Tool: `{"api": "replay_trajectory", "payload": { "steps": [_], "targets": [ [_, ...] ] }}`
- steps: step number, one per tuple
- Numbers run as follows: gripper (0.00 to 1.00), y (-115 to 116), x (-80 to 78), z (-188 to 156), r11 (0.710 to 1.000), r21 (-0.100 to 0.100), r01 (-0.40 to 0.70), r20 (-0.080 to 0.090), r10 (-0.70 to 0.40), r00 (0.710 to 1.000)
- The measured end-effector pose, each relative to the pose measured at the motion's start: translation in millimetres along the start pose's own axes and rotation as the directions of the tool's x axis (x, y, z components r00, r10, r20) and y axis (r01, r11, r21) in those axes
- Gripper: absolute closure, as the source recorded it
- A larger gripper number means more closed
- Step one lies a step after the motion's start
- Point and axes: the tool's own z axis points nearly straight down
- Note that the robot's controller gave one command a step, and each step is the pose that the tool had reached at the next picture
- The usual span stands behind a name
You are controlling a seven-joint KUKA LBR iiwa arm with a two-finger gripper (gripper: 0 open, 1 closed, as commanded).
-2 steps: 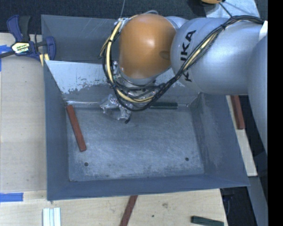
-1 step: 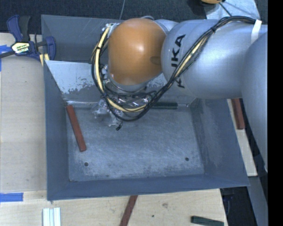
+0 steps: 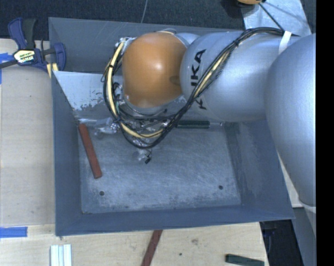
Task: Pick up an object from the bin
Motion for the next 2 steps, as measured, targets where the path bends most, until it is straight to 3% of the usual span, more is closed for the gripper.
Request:
{"api": "replay_trajectory", "payload": {
  "steps": [1,2],
  "targets": [
    [0.0,-0.2,-0.5,-1.1,1.0,0.001,-0.001,0.001,0.001,1.0],
    [1.0,40.9,-43.0,58.8,0.995,0.002,0.098,0.004,-0.098,0.995]
  ]
}}
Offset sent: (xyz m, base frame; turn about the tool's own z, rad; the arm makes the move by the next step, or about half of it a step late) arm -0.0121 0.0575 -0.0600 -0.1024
